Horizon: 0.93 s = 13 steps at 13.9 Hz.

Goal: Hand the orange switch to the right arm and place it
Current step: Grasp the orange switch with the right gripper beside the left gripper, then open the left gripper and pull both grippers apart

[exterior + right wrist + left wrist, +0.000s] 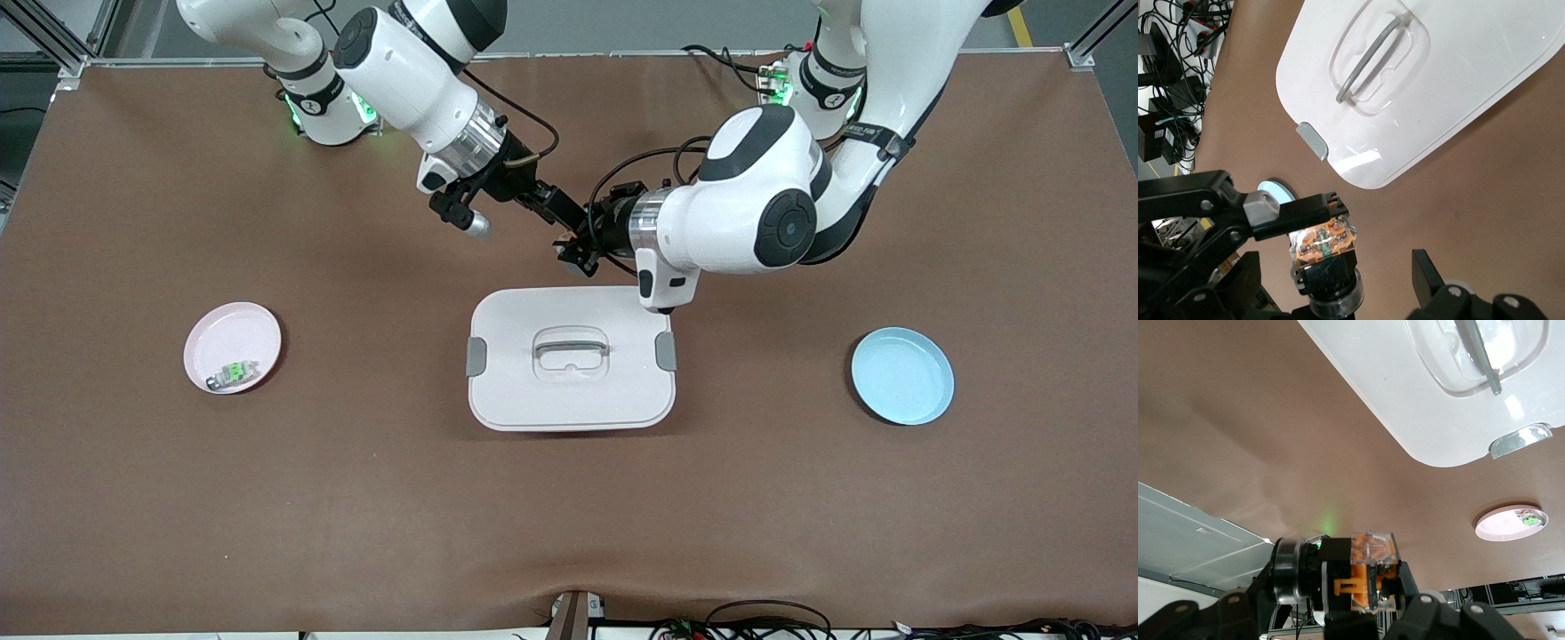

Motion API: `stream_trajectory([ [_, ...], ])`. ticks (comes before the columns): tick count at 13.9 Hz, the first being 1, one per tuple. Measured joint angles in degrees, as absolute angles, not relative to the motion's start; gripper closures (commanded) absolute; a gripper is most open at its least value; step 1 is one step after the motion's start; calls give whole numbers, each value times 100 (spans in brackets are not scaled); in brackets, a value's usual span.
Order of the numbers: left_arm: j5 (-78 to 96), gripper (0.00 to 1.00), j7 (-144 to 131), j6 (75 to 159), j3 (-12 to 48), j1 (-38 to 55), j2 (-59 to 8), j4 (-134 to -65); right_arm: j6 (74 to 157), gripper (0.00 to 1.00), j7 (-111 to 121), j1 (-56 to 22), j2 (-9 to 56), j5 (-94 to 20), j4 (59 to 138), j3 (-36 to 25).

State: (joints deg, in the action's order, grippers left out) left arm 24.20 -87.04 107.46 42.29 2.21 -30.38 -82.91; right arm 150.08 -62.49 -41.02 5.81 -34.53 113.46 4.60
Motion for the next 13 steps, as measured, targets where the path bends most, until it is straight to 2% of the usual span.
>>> stream_trajectory([
  [6,2419,100,-8705,10750,4221,255,-3040,-8273,15016,0,-6249,-4192,643,-3453,11343,459],
  [7,2419,100,-8705,10750,4221,255,-3041,-8273,15016,7,-6249,-4192,644,-3453,11343,459],
  [10,2419,100,-8705,10752,4214,255,-3048,-8275,15022,46,-6249,-4194,649,-3453,11337,459],
  [13,2420,100,-8780,10757,4223,280,-3050,-8270,15048,77,-6249,-4199,676,-3453,11321,459],
])
